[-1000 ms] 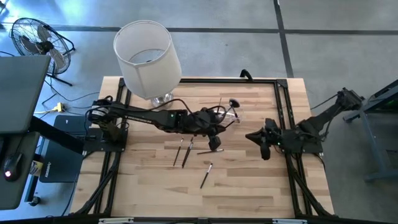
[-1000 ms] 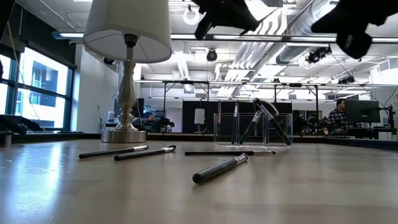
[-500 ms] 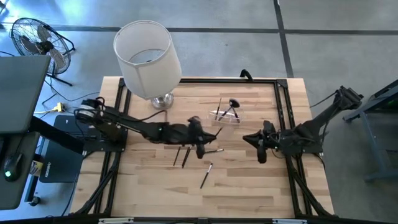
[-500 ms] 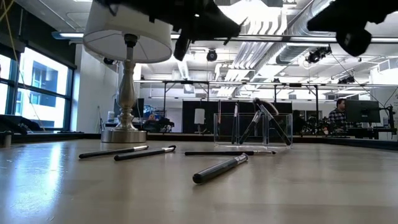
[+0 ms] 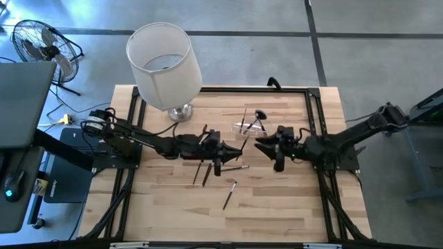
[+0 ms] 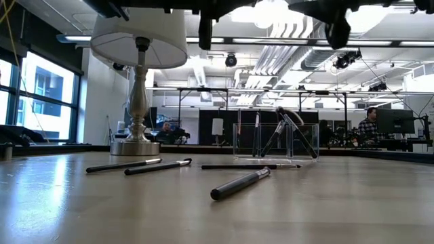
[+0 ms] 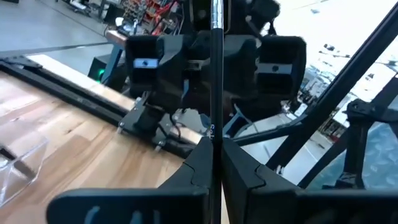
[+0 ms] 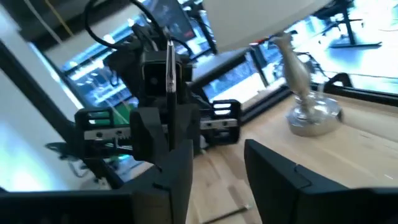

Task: Pick & Place Makeup Supplies
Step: Put the makeup brush into the transparent organizer

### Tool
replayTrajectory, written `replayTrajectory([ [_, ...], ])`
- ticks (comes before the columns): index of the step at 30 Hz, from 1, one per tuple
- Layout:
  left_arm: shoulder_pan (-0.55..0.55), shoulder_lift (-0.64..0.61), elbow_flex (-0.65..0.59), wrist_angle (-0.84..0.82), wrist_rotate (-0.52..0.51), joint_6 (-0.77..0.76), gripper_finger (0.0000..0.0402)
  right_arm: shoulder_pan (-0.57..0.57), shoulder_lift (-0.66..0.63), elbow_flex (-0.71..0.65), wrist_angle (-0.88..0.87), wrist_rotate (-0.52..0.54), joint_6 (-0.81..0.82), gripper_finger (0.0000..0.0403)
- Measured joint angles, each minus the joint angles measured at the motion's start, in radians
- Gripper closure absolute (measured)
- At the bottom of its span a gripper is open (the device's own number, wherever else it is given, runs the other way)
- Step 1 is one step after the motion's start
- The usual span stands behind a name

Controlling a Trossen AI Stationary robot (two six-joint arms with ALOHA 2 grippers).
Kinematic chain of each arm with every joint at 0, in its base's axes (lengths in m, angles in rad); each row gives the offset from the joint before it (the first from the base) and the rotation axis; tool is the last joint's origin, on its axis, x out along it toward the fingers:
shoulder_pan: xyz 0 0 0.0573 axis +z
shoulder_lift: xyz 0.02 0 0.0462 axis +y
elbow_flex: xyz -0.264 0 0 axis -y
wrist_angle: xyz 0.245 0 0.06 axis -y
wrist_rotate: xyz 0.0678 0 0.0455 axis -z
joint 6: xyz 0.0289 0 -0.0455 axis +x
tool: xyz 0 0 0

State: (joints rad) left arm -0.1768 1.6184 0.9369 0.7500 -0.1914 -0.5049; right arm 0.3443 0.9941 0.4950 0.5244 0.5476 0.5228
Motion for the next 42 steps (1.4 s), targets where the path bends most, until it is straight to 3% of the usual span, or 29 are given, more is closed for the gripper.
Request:
replayTrajectory([
  [4, 0.000, 0.000, 0.017, -0.023, 0.003, 0.000, 0.0394, -0.040, 0.030, 0.012, 0.073, -0.068, 0.000, 0.0256],
  [16, 0.000, 0.000, 0.033, -0.057, 0.025, 0.002, 0.0394, -0.106, 0.081, 0.105, 0.040, -0.209, -0.008, 0.0256],
  [30, 0.000, 0.000, 0.033, -0.076, 0.047, -0.024, 0.0394, -0.122, 0.131, 0.166, -0.019, -0.229, -0.058, 0.0268],
  [35, 0.000, 0.000, 0.033, -0.087, 0.047, -0.024, 0.0394, -0.122, 0.153, 0.172, -0.019, -0.231, -0.084, 0.0297],
  [42, 0.000, 0.000, 0.033, -0.103, 0.045, -0.016, 0.0393, -0.121, 0.152, 0.172, -0.004, -0.246, -0.157, 0.0387],
])
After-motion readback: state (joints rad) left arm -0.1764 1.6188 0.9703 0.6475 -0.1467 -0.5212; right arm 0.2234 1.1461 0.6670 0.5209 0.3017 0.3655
